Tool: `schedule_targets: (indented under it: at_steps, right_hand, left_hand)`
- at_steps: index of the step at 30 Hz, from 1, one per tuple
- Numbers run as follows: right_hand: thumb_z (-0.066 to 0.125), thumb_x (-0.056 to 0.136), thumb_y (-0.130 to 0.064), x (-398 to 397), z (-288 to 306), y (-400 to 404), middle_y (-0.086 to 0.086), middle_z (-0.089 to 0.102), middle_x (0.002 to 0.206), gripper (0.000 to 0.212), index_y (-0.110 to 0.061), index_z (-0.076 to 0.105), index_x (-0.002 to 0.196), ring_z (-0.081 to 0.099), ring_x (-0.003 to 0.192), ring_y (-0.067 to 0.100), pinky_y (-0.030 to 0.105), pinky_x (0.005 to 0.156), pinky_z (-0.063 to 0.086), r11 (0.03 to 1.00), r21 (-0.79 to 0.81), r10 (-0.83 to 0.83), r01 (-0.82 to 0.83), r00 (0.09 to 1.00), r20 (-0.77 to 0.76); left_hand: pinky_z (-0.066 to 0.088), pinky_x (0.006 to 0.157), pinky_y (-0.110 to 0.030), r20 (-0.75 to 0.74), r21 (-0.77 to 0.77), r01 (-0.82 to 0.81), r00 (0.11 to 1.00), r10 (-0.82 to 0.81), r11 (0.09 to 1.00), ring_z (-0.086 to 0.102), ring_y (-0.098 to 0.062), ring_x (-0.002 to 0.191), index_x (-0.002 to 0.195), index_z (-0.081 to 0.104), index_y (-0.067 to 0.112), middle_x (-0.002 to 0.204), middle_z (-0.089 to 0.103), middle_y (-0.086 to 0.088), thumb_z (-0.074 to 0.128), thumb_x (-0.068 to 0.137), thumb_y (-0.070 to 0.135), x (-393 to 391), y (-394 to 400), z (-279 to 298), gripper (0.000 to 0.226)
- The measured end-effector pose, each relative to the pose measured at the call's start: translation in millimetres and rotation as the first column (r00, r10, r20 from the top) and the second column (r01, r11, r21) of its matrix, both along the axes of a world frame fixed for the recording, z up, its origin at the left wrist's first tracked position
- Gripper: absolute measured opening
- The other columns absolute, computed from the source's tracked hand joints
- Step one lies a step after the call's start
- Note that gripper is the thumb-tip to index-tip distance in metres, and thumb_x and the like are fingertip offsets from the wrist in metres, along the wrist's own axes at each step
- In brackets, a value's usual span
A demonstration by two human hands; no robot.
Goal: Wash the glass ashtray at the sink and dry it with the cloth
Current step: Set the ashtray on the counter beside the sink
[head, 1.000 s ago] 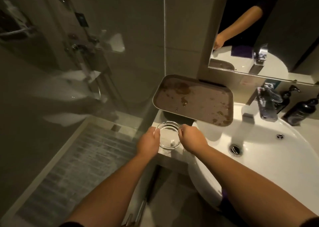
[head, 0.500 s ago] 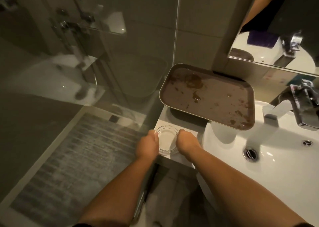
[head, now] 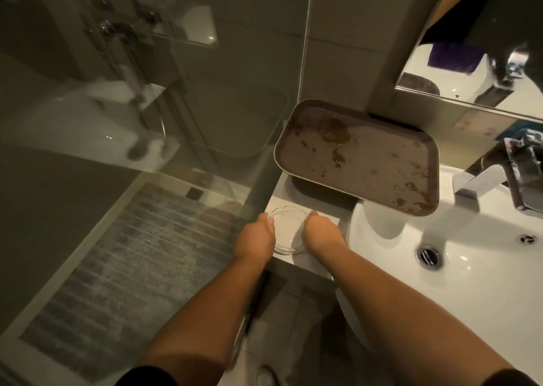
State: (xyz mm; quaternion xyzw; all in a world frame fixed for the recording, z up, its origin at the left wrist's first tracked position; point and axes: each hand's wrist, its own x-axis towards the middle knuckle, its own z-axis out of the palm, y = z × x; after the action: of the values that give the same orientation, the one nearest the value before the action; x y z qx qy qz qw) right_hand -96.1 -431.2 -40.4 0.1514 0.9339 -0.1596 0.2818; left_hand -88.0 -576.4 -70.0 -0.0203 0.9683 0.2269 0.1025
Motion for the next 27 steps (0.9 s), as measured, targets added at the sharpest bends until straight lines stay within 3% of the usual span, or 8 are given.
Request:
schedule_targets:
  at_steps: [3,5,9,11,13,17,23,27]
  right_hand:
    - [0.067,0.089,-0.020,0,8,2,0.013,0.059,0.127,0.063,-0.008,0.038,0.144,0.061,0.109,0.029,0.036,0.096,0.051,0.998,0.040,0.044,-0.046,0.998,0.033]
    - [0.064,0.092,-0.020,4,21,3,0.010,0.063,0.113,0.042,-0.008,0.055,0.131,0.062,0.095,0.023,0.032,0.088,0.052,0.988,0.080,0.135,-0.134,0.991,0.000]
    - [0.052,0.097,-0.038,32,50,20,0.007,0.068,0.115,0.034,-0.015,0.061,0.120,0.065,0.091,0.023,0.032,0.078,0.051,0.983,0.118,0.172,-0.144,0.943,-0.285]
    - [0.051,0.097,-0.041,55,61,40,0.005,0.065,0.122,0.037,-0.018,0.060,0.125,0.065,0.101,0.023,0.032,0.085,0.052,0.975,0.140,0.214,-0.173,0.897,-0.386]
    - [0.051,0.096,-0.041,82,69,63,0.004,0.061,0.128,0.040,-0.020,0.059,0.130,0.061,0.108,0.022,0.032,0.091,0.049,0.960,0.177,0.273,-0.218,0.870,-0.410]
    - [0.053,0.093,-0.050,135,80,104,0.005,0.057,0.136,0.050,-0.023,0.053,0.134,0.054,0.120,0.026,0.040,0.102,0.043,0.948,0.278,0.276,-0.156,0.837,-0.472]
    - [0.048,0.093,-0.056,201,89,146,0.008,0.045,0.148,0.062,-0.018,0.044,0.142,0.040,0.134,0.030,0.045,0.112,0.032,0.924,0.371,0.263,-0.096,0.862,-0.433]
    - [0.049,0.092,-0.053,236,96,168,0.008,0.050,0.140,0.061,-0.014,0.048,0.138,0.046,0.124,0.030,0.042,0.104,0.038,0.935,0.340,0.252,-0.105,0.869,-0.427]
  left_hand:
    - [0.040,0.065,-0.033,-0.012,-0.001,-0.019,1.000,0.019,1.000,0.063,-0.035,0.092,0.119,0.049,0.011,0.105,0.067,-0.016,0.028,0.102,0.040,5,-1,9,0.040]
    - [0.039,0.065,-0.033,-0.037,-0.026,-0.043,0.998,0.042,0.999,0.063,-0.032,0.096,0.122,0.048,0.011,0.114,0.063,-0.014,0.033,0.100,0.040,11,0,22,0.040]
    - [0.044,0.082,-0.037,-0.234,-0.124,0.080,0.966,-0.108,0.989,0.054,-0.027,0.109,0.128,0.048,0.017,0.125,0.054,-0.010,0.041,0.094,0.045,37,-1,56,0.045]
    - [0.032,0.105,-0.044,-0.248,-0.200,0.228,0.929,-0.274,0.953,0.038,-0.029,0.131,0.141,0.039,0.021,0.142,0.044,-0.010,0.038,0.090,0.055,54,1,70,0.061]
    - [0.007,0.116,-0.053,-0.195,-0.269,0.360,0.888,-0.417,0.893,0.011,-0.032,0.146,0.150,0.023,0.023,0.159,0.022,-0.009,0.031,0.087,0.065,66,7,78,0.076]
    - [-0.008,0.114,-0.056,-0.152,-0.371,0.514,0.788,-0.597,0.773,-0.003,-0.032,0.148,0.153,0.011,0.026,0.163,0.004,-0.007,0.022,0.084,0.075,78,29,86,0.086]
    - [-0.007,0.112,-0.051,-0.168,-0.368,0.623,0.685,-0.709,0.690,0.006,-0.032,0.148,0.152,0.015,0.029,0.162,0.011,-0.003,0.024,0.080,0.080,99,80,94,0.089]
    - [-0.007,0.114,-0.051,-0.159,-0.425,0.665,0.613,-0.774,0.614,0.005,-0.031,0.149,0.152,0.013,0.028,0.163,0.008,-0.003,0.017,0.080,0.080,119,107,93,0.088]
